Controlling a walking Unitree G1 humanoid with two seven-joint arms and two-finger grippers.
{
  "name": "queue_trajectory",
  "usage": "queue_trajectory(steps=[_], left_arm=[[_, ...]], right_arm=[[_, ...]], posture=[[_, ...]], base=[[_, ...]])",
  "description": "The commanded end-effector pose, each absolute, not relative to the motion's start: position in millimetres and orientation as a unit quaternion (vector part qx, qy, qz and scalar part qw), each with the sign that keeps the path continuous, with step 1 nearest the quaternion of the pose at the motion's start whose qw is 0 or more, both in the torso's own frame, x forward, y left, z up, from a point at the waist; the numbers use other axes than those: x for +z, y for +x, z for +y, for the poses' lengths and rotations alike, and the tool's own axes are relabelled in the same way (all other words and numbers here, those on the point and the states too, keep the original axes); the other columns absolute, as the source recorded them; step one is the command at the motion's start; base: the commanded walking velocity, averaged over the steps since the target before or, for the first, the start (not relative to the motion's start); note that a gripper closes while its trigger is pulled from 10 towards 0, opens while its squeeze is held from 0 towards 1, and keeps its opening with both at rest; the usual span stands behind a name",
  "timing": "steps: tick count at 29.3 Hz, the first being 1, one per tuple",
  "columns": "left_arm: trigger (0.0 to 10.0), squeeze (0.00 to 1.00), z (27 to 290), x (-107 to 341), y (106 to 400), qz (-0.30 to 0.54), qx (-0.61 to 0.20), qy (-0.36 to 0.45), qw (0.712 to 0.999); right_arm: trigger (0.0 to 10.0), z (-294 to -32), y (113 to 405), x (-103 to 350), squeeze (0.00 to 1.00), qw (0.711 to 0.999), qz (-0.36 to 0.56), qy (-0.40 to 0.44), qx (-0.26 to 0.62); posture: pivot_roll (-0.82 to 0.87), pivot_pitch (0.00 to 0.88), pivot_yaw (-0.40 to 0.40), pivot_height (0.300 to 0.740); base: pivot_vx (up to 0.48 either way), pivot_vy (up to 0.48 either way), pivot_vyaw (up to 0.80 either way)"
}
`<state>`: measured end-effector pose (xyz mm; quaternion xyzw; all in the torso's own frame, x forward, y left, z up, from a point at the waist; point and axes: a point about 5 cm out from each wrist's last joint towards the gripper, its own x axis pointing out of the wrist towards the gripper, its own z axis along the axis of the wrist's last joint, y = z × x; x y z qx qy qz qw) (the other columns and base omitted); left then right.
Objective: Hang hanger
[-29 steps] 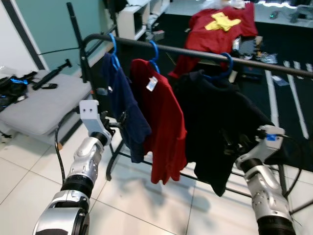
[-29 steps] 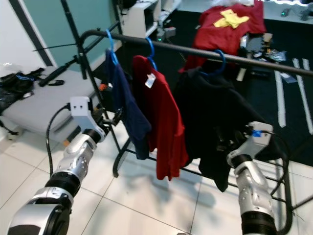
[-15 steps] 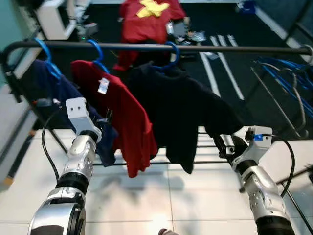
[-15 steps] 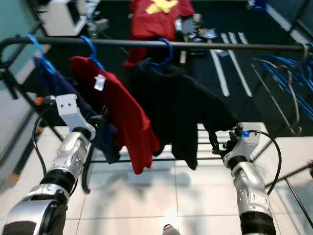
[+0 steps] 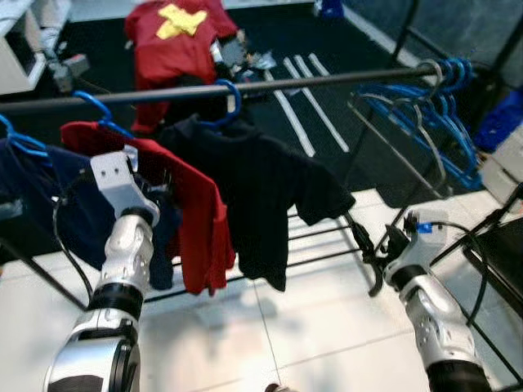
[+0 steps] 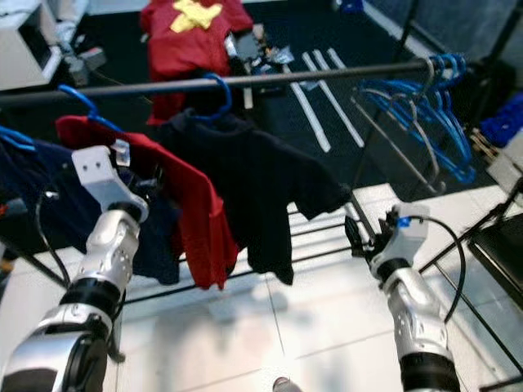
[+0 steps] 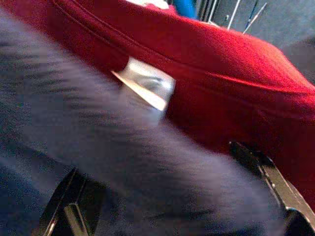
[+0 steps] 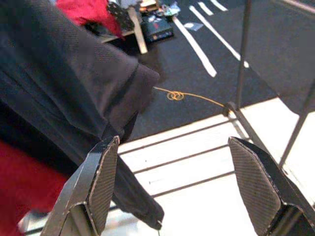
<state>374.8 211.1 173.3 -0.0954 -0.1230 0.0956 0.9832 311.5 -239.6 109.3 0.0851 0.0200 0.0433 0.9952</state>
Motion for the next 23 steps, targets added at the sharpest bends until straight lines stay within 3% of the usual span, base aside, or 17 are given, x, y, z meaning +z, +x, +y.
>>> queue_trajectory(steps=[1,16,19,23], left_arm=[[10.0,0.0,220.4,185.4,368.7,-0.158,0.125,-0.083,0.976],[10.0,0.0,147.5,199.4,336.0,-0.179,-0.027,-0.096,0.979],[10.0,0.0,146.6,196.7,331.2,-0.169,-0.025,-0.068,0.983],[10.0,0.0,176.2,170.4,329.6,-0.102,0.035,-0.015,0.994]], right_arm=[[10.0,-235.7,310.1,107.1,0.0,0.995,0.02,0.084,0.051],[10.0,-234.3,310.3,105.8,0.0,0.995,0.023,0.083,0.055],[10.0,-234.4,310.2,105.5,0.0,0.995,0.024,0.083,0.056],[10.0,-234.3,310.8,105.4,0.0,0.994,0.025,0.085,0.058]], posture=[[-0.06,0.177,0.037,0.74],[-0.05,0.171,0.038,0.74],[-0.05,0.171,0.039,0.74],[-0.04,0.171,0.039,0.74]], base=[[0.0,0.0,0.0],[0.0,0.0,0.0],[0.0,0.0,0.0],[0.0,0.0,0.0]])
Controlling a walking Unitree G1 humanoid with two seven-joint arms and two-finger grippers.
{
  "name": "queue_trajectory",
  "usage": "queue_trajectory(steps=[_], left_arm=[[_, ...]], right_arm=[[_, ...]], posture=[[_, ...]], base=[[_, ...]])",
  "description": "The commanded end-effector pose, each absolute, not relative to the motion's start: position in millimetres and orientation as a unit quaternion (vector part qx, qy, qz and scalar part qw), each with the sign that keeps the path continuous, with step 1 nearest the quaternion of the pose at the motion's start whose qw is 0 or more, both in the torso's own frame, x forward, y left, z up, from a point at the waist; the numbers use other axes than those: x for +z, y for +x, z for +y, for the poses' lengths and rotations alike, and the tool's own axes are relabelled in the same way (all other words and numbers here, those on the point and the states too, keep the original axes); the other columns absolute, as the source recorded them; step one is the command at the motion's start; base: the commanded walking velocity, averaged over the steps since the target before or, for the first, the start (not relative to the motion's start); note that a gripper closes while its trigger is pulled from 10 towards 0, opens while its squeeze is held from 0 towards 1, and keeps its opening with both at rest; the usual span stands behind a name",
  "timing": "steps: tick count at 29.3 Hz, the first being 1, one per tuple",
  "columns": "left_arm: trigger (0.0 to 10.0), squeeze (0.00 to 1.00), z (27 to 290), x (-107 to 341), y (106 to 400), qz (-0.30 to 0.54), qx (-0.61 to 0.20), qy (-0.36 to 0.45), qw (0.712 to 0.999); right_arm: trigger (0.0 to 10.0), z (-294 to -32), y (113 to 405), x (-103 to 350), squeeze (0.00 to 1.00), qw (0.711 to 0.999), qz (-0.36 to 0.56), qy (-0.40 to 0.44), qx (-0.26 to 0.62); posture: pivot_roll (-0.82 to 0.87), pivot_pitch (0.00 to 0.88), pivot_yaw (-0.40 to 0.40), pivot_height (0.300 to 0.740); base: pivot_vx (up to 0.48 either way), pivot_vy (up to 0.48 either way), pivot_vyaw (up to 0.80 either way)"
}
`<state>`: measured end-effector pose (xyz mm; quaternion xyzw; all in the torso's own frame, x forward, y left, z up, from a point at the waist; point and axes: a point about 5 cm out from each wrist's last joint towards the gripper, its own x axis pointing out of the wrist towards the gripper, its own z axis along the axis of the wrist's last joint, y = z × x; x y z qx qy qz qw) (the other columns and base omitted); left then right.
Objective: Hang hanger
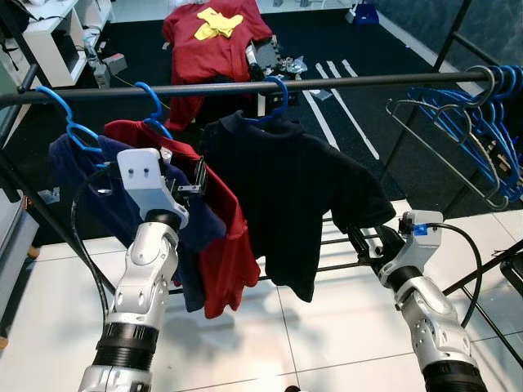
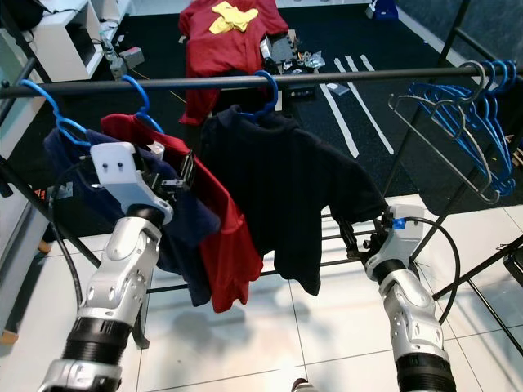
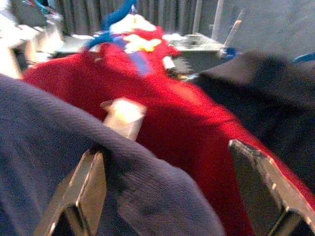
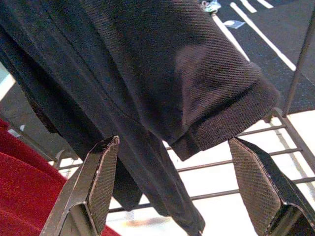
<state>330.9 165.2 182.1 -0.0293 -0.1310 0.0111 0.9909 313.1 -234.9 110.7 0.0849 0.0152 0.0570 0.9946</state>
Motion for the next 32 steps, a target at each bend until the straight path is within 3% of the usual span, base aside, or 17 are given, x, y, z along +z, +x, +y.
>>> queue_trajectory(steps=[1,5,8,10,11,12,14,21,23,25,29,32], left_arm=[[10.0,0.0,182.8,166.1,329.2,-0.092,0.05,-0.016,0.994],[10.0,0.0,204.1,163.7,325.9,-0.079,0.105,-0.009,0.991],[10.0,0.0,205.8,188.0,323.6,-0.116,0.114,-0.012,0.987],[10.0,0.0,198.5,199.9,323.3,-0.135,0.093,-0.014,0.986],[10.0,0.0,164.2,231.7,322.7,-0.195,-0.001,-0.013,0.981],[10.0,0.0,164.2,231.7,322.7,-0.195,-0.001,-0.013,0.981],[10.0,0.0,135.7,255.1,317.9,-0.24,-0.069,-0.015,0.968],[10.0,0.0,110.8,266.7,314.5,-0.258,-0.114,-0.007,0.959],[10.0,0.0,103.8,266.4,313.9,-0.252,-0.124,-0.011,0.96],[10.0,0.0,91.1,243.9,316.0,-0.191,-0.123,-0.005,0.974],[10.0,0.0,92.8,210.5,318.6,-0.105,-0.071,0.005,0.992],[10.0,0.0,94.2,203.7,319.5,-0.085,-0.057,0.004,0.995]], right_arm=[[10.0,-234.3,311.0,105.5,0.0,0.994,0.025,0.086,0.058],[10.0,-234.3,311.3,105.7,0.0,0.994,0.024,0.087,0.058],[10.0,-234.9,311.8,106.0,0.0,0.994,0.024,0.088,0.058],[10.0,-235.2,312.0,106.1,0.0,0.994,0.024,0.088,0.058],[10.0,-235.6,312.6,106.1,0.0,0.994,0.025,0.09,0.058],[10.0,-235.6,312.6,106.1,0.0,0.994,0.025,0.09,0.058],[10.0,-235.6,313.0,106.1,0.0,0.994,0.024,0.091,0.058],[10.0,-235.9,313.2,106.2,0.0,0.994,0.024,0.093,0.056],[10.0,-236.0,313.3,106.2,0.0,0.994,0.024,0.093,0.056],[10.0,-235.7,313.6,106.1,0.0,0.994,0.025,0.092,0.056],[10.0,-235.3,313.8,106.3,0.0,0.994,0.024,0.094,0.055],[10.0,-235.3,313.7,106.4,0.0,0.994,0.024,0.094,0.055]], posture=[[-0.04,0.172,0.038,0.74],[-0.04,0.172,0.038,0.74],[-0.04,0.175,0.037,0.74],[-0.04,0.177,0.034,0.74],[-0.04,0.175,0.034,0.74],[-0.04,0.175,0.034,0.74],[-0.05,0.175,0.036,0.74],[-0.05,0.174,0.037,0.74],[-0.05,0.174,0.038,0.74],[-0.05,0.174,0.04,0.74],[-0.05,0.176,0.04,0.74],[-0.05,0.176,0.04,0.74]], base=[[0.0,0.0,0.0],[0.0,0.0,0.0],[0.0,0.0,0.0],[0.0,0.0,0.0],[0.0,0.0,0.0],[0.0,0.0,0.0],[0.0,0.0,0.0],[0.0,0.0,0.0],[0.0,0.0,0.0],[0.0,0.0,0.0],[0.0,0.0,0.0],[0.0,0.0,0.0]])
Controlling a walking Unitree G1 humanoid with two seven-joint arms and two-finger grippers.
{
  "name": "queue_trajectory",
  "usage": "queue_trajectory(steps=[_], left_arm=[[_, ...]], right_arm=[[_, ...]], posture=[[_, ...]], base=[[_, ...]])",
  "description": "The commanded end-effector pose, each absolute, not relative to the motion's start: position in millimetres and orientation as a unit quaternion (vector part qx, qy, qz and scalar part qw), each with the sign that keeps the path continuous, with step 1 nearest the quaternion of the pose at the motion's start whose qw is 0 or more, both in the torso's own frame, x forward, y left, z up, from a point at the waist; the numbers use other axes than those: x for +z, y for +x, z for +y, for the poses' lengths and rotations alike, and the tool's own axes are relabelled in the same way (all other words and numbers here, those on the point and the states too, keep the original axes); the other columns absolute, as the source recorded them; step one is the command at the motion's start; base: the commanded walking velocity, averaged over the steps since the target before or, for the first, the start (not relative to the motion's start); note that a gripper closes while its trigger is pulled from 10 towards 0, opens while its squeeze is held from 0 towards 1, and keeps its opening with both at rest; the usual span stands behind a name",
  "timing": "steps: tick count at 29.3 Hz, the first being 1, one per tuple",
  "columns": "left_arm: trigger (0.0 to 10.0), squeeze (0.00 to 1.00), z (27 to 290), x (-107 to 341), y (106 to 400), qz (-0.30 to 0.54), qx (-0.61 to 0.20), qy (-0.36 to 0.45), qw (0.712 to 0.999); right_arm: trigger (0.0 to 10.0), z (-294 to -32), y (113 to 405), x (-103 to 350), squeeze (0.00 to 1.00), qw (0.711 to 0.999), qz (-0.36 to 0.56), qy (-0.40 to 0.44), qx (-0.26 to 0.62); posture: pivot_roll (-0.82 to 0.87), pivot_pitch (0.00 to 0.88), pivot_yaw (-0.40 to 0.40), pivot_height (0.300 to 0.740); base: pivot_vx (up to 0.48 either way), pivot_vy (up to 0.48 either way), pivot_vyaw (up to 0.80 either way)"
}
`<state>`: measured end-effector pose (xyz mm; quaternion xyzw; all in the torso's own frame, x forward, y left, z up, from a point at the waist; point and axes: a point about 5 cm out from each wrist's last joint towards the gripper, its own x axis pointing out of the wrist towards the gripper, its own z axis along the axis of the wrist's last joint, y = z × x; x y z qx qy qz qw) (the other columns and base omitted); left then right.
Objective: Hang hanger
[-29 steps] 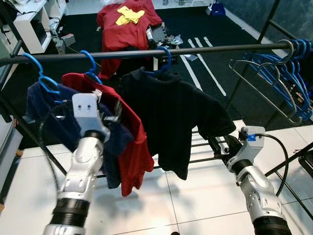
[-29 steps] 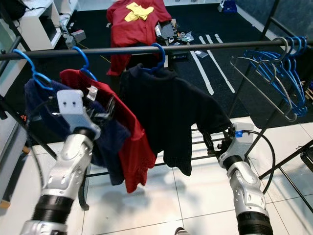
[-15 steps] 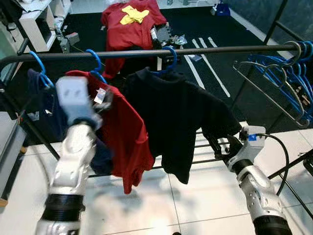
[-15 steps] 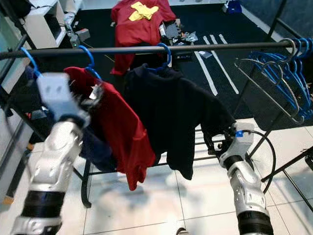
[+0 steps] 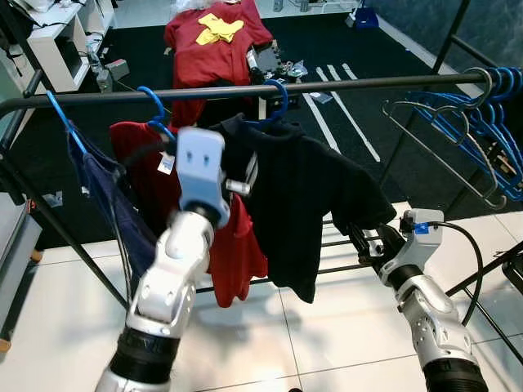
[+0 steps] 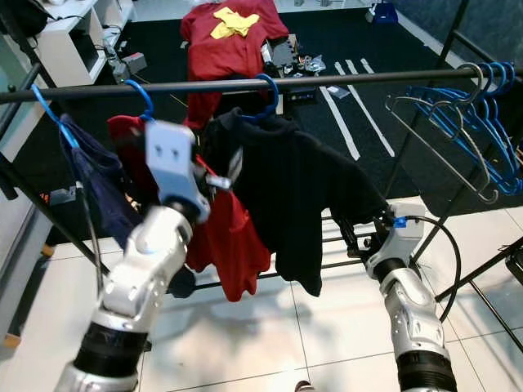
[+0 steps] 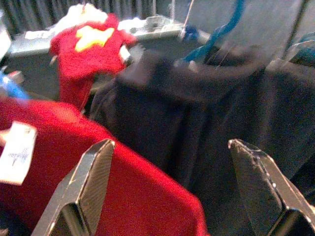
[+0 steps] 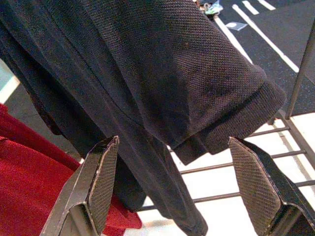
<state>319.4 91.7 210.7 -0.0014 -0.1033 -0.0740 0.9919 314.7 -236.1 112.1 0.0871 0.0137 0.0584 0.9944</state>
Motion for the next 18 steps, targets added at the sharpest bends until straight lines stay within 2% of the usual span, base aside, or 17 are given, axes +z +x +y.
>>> queue_trajectory(steps=[1,7,18], left_arm=[[10.0,0.0,95.5,196.8,321.0,-0.06,-0.037,0.001,0.998],[10.0,0.0,91.1,185.0,324.8,-0.003,0.007,-0.033,0.999],[10.0,0.0,72.0,197.6,326.6,-0.005,0.012,-0.057,0.998]], right_arm=[[10.0,-235.3,313.8,106.6,0.0,0.994,0.023,0.094,0.056],[10.0,-234.6,313.9,106.7,0.0,0.994,0.023,0.094,0.058],[10.0,-234.1,313.2,106.8,0.0,0.994,0.021,0.095,0.057]], posture=[[-0.05,0.175,0.038,0.74],[-0.05,0.175,0.039,0.74],[-0.05,0.176,0.043,0.74]], base=[[0.0,0.0,0.0],[0.0,0.0,0.0],[0.0,0.0,0.0]])
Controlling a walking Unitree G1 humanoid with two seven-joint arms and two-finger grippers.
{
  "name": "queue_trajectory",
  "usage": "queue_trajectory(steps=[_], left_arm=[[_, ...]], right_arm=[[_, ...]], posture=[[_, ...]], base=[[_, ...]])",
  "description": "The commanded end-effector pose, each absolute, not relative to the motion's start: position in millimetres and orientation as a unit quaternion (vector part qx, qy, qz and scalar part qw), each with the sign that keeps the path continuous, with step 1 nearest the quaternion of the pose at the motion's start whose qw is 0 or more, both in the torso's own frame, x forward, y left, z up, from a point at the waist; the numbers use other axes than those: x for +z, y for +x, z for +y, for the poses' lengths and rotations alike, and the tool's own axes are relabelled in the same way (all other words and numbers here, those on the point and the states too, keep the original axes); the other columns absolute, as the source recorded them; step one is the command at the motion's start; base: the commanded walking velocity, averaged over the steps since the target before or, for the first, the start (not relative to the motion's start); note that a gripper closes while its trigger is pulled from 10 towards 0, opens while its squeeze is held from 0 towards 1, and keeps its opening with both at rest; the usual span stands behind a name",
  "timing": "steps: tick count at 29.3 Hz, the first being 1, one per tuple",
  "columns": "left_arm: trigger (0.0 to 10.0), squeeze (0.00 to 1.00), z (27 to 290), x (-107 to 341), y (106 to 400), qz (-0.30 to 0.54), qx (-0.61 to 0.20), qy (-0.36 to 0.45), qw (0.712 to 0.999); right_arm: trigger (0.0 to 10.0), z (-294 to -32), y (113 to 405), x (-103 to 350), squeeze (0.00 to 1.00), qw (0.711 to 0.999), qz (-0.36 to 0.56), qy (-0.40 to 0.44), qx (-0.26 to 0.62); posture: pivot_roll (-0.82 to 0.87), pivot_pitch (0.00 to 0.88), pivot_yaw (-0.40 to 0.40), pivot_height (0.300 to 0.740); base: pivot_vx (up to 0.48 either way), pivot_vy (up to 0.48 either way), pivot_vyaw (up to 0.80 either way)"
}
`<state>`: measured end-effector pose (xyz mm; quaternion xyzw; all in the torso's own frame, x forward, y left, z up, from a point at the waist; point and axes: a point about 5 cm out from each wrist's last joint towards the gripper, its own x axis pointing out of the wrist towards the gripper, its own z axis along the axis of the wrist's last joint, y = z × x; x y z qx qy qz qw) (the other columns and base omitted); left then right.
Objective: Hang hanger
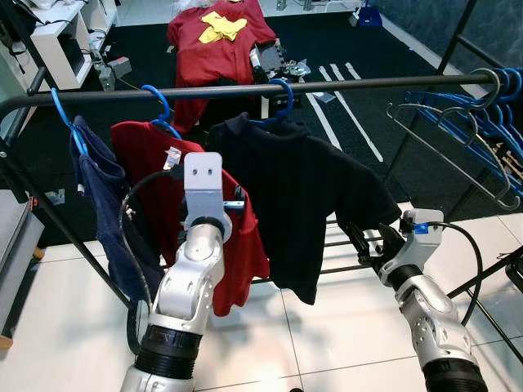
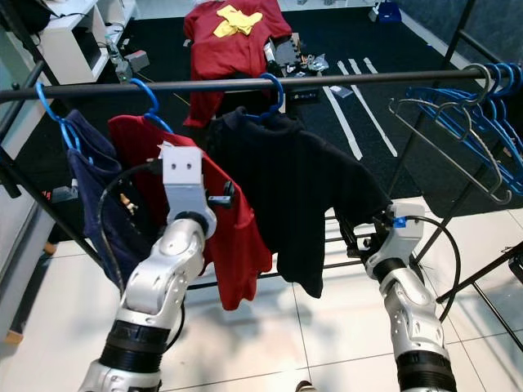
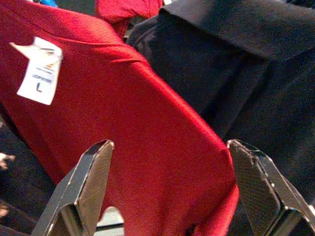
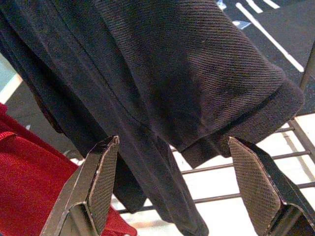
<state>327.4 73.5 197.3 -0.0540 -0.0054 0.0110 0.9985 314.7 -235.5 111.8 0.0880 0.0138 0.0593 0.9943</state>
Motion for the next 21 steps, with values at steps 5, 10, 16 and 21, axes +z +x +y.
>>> queue_trajectory(steps=[5,10,16,21], left_arm=[[10.0,0.0,64.7,212.7,324.1,-0.039,0.001,-0.047,0.998],[10.0,0.0,64.6,211.6,324.3,-0.032,0.014,-0.031,0.999],[10.0,0.0,67.3,207.2,330.1,-0.015,0.077,0.015,0.997],[10.0,0.0,70.8,207.0,337.7,-0.006,0.116,0.039,0.992]], right_arm=[[10.0,-234.0,312.8,106.7,0.0,0.994,0.022,0.095,0.058],[10.0,-233.8,312.4,106.7,0.0,0.994,0.021,0.095,0.058],[10.0,-232.6,312.4,106.9,0.0,0.993,0.019,0.098,0.058],[10.0,-231.6,312.1,106.8,0.0,0.993,0.018,0.099,0.058]], posture=[[-0.05,0.177,0.041,0.74],[-0.06,0.179,0.042,0.74],[-0.06,0.182,0.048,0.74],[-0.06,0.179,0.05,0.74]], base=[[0.0,0.0,0.0],[0.0,0.0,0.0],[0.0,0.0,0.0],[0.0,0.0,0.0]])
